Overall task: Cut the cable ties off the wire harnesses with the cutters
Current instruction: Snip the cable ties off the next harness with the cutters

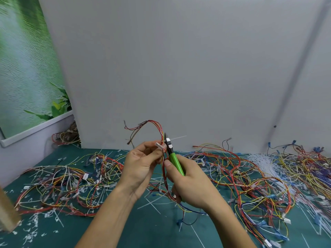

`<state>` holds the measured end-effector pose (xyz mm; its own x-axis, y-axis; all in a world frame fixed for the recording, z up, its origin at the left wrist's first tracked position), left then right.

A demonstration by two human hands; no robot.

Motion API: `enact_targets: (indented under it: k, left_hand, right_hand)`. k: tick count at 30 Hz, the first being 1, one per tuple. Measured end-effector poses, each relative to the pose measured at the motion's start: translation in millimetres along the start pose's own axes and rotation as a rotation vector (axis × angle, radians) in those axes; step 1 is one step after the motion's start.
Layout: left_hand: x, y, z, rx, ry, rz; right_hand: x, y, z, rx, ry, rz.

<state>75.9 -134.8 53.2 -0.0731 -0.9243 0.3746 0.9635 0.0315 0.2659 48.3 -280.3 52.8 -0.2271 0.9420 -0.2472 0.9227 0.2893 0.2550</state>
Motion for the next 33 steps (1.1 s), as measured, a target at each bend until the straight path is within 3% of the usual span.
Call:
enact_targets:
  k: [16,24,33]
  left_hand:
    - [0.2,2.2,-1.2,-0.028,-0.032,0.005]
    - [3.3,1.8,-2.7,-0.030,-0.046,0.024]
    - [3.0,-0.1,-3.4,-0.057,0.039,0.005]
  right_hand:
    - [-1.4,-1.6,-3.0,0.073,0.143,-0.136]
    - [2.0,-0.1,1.2,-0.002,0.051,-0.038]
    - [1.6,0.3,2.1,0.036,0.096,-0.060]
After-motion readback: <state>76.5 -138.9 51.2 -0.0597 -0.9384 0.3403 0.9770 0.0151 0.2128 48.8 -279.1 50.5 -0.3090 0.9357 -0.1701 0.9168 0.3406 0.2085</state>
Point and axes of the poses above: each hand's wrist, its own y-axis towards the middle knuckle, its own x-axis out of the palm, z = x × y, the point moved 3 cm from there along y, towards the middle knuckle, and after that the axes turned 12 degrees about y, right-handed, at the moved point
